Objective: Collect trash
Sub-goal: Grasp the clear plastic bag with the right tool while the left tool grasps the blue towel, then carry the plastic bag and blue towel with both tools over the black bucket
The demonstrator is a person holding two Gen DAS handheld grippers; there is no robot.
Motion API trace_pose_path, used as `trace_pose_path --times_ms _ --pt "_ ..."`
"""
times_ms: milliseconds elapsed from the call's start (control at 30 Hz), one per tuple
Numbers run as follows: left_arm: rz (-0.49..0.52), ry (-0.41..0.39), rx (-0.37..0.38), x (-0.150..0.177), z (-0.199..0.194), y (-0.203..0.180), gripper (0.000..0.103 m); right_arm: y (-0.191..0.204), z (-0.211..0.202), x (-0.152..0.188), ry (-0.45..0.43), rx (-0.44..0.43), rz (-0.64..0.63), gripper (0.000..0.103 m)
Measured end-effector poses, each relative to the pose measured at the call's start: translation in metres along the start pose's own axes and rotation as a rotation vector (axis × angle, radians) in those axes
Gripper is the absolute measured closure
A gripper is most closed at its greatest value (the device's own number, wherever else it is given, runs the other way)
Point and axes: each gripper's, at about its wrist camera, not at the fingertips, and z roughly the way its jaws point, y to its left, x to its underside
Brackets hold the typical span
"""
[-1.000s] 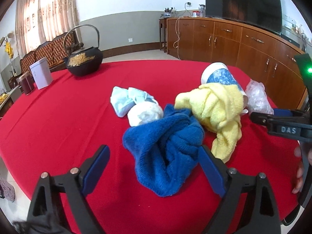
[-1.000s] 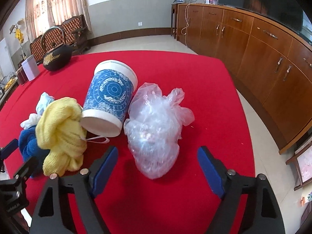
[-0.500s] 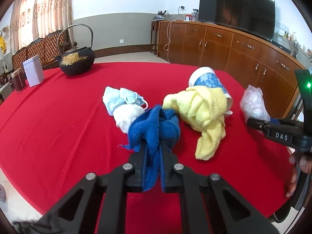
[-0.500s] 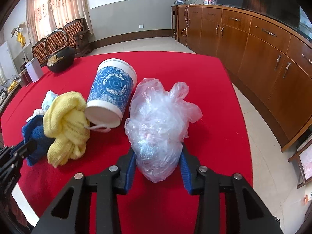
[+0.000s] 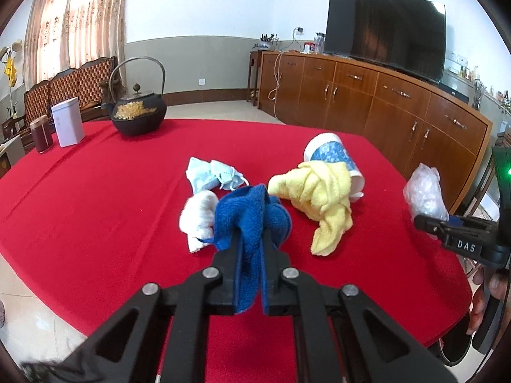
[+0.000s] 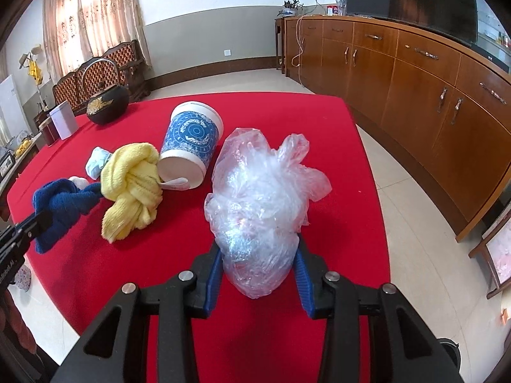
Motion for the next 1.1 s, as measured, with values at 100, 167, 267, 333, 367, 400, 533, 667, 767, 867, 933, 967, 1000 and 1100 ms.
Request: trace_pose_path --times_ms 100,167,267,333,367,400,533,667,767,867,933,967,1000,1100 --pt "0.001 -0.006 0.008 0.001 -0.006 -0.003 0.093 0.0 -0.012 0.005 -0.015 0.0 0.007 0.061" --pt "0.002 -0.006 0.014 0.002 -0.009 -0.005 0.093 0.0 -0.021 0.009 -0.024 0.006 0.004 0.061" --pt "0.007 -0.01 0.023 0.005 -0.015 -0.01 0.093 -0.002 -0.032 0.014 -0.031 0.008 0.009 0.061" --pt "0.012 -0.015 0.03 0.006 -0.02 -0.015 0.093 -0.003 -0.042 0.02 -0.038 0.013 0.013 0.061" --pt "0.014 -0.015 0.033 0.006 -0.022 -0.017 0.093 -0.005 -0.047 0.023 -0.042 0.018 0.015 0.061" --pt "0.018 -0.015 0.038 0.007 -0.025 -0.02 0.093 -0.007 -0.053 0.025 -0.046 0.022 0.017 0.061" --pt "0.034 -0.021 0.057 0.011 -0.036 -0.033 0.093 -0.017 -0.072 0.037 -0.06 0.035 0.04 0.061" --pt "0.049 -0.025 0.085 0.015 -0.046 -0.047 0.093 -0.03 -0.092 0.051 -0.069 0.048 0.069 0.061" --pt "0.067 -0.029 0.106 0.017 -0.053 -0.059 0.093 -0.04 -0.108 0.061 -0.08 0.062 0.085 0.061" --pt "0.086 -0.036 0.128 0.019 -0.061 -0.073 0.093 -0.05 -0.122 0.071 -0.087 0.077 0.102 0.061" --pt "0.098 -0.04 0.144 0.02 -0.065 -0.081 0.093 -0.055 -0.129 0.077 -0.09 0.088 0.111 0.061" --pt "0.104 -0.041 0.151 0.02 -0.066 -0.085 0.093 -0.059 -0.132 0.079 -0.091 0.092 0.115 0.061" --pt "0.112 -0.041 0.161 0.021 -0.067 -0.09 0.093 -0.064 -0.137 0.084 -0.091 0.1 0.122 0.061" --pt "0.128 -0.039 0.184 0.023 -0.07 -0.102 0.093 -0.076 -0.148 0.093 -0.095 0.117 0.14 0.061"
